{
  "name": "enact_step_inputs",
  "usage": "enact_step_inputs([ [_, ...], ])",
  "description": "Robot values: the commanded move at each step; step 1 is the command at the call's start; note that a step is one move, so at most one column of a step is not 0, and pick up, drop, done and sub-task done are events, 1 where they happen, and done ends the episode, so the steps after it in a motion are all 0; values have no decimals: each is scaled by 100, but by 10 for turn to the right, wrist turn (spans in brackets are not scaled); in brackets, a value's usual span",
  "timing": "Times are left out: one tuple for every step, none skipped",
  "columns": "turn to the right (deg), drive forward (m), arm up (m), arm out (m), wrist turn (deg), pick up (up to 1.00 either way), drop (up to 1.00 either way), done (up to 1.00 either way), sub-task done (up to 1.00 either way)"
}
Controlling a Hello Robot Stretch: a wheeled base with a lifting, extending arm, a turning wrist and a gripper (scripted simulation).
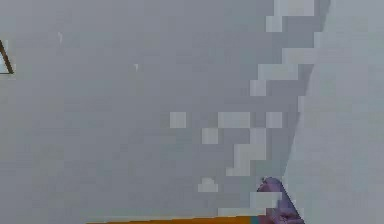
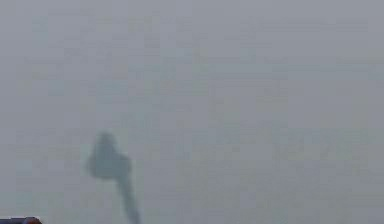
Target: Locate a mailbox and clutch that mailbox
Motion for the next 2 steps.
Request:
enact_step_inputs([
  [-450, 0, 0, 0, 0, 0, 0, 0, 0],
  [-150, 0, 0, 0, 0, 0, 0, 0, 0],
])
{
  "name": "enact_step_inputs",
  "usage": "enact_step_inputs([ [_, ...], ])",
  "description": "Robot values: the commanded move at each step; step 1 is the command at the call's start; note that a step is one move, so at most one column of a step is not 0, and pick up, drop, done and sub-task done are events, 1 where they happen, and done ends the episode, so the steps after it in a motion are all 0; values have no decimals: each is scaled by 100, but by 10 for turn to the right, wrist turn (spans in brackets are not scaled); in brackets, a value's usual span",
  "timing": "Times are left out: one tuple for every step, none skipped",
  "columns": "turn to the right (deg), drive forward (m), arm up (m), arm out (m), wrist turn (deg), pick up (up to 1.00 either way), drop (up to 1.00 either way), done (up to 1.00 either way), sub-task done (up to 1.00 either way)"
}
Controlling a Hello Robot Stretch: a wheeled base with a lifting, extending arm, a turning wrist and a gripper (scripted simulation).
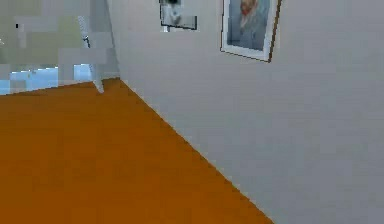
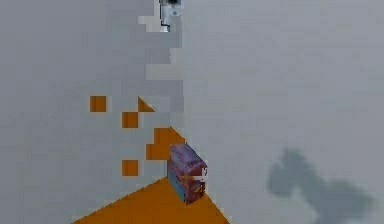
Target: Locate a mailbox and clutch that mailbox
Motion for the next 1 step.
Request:
enact_step_inputs([
  [450, 0, 0, 0, 0, 0, 0, 0, 0],
])
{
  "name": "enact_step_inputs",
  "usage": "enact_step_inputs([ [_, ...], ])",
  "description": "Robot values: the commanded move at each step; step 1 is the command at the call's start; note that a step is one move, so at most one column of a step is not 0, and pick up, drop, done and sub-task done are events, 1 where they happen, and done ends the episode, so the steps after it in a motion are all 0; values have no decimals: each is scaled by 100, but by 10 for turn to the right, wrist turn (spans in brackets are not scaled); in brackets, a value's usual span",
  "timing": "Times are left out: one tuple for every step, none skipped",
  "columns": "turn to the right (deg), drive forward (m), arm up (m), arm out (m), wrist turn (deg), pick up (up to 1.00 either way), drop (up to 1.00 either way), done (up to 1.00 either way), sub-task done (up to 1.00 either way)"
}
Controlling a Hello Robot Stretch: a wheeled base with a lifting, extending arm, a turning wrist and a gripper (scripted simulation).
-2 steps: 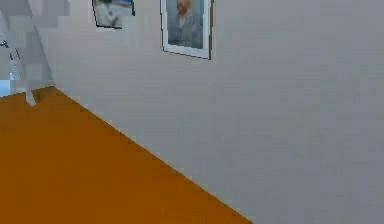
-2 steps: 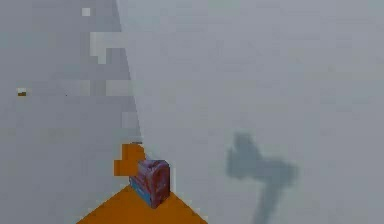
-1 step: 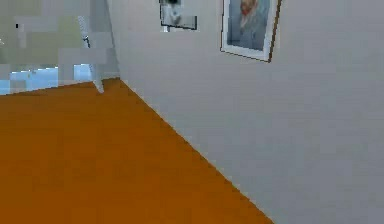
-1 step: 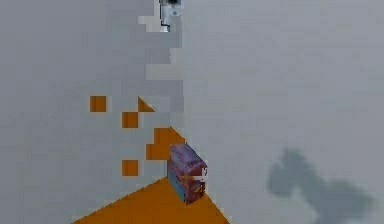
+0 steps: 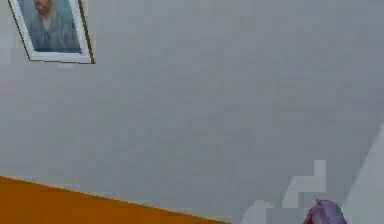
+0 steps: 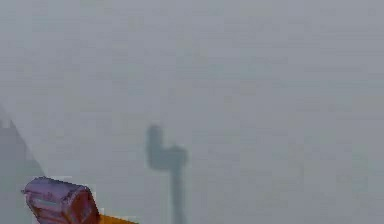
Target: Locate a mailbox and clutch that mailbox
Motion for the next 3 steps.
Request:
enact_step_inputs([
  [270, 0, 0, 0, 0, 0, 0, 0, 0],
  [0, 50, 0, 0, 0, 0, 0, 0, 0],
  [-450, 0, 0, 0, 0, 0, 0, 0, 0],
])
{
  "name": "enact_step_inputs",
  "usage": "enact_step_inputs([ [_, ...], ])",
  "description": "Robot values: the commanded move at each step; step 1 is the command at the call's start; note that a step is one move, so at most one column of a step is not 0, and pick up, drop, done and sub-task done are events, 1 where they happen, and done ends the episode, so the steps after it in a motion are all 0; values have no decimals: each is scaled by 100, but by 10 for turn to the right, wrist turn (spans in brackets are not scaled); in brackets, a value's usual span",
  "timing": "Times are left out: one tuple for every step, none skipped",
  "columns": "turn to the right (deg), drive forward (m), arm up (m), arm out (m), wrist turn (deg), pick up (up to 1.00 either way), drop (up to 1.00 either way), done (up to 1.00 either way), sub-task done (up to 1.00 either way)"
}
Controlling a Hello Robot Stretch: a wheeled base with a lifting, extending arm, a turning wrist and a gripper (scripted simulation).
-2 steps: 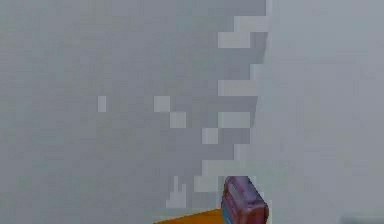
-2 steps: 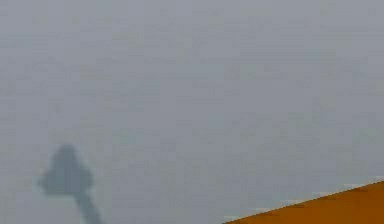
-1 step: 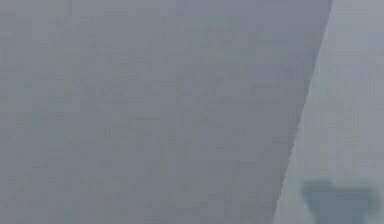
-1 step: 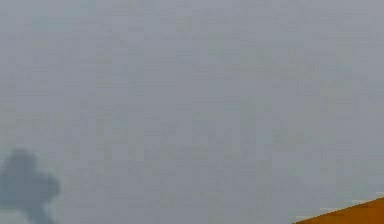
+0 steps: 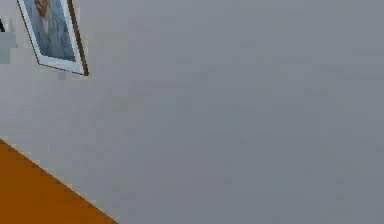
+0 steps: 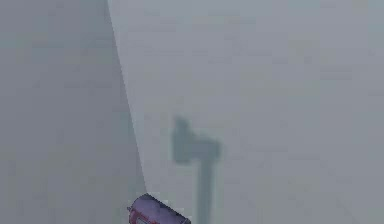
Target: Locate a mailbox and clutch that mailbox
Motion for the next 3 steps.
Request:
enact_step_inputs([
  [-120, 0, 0, 0, 0, 0, 0, 0, 0],
  [0, 0, 10, 0, 0, 0, 0, 0, 0],
  [0, 0, 0, 14, 0, 0, 0, 0, 0],
])
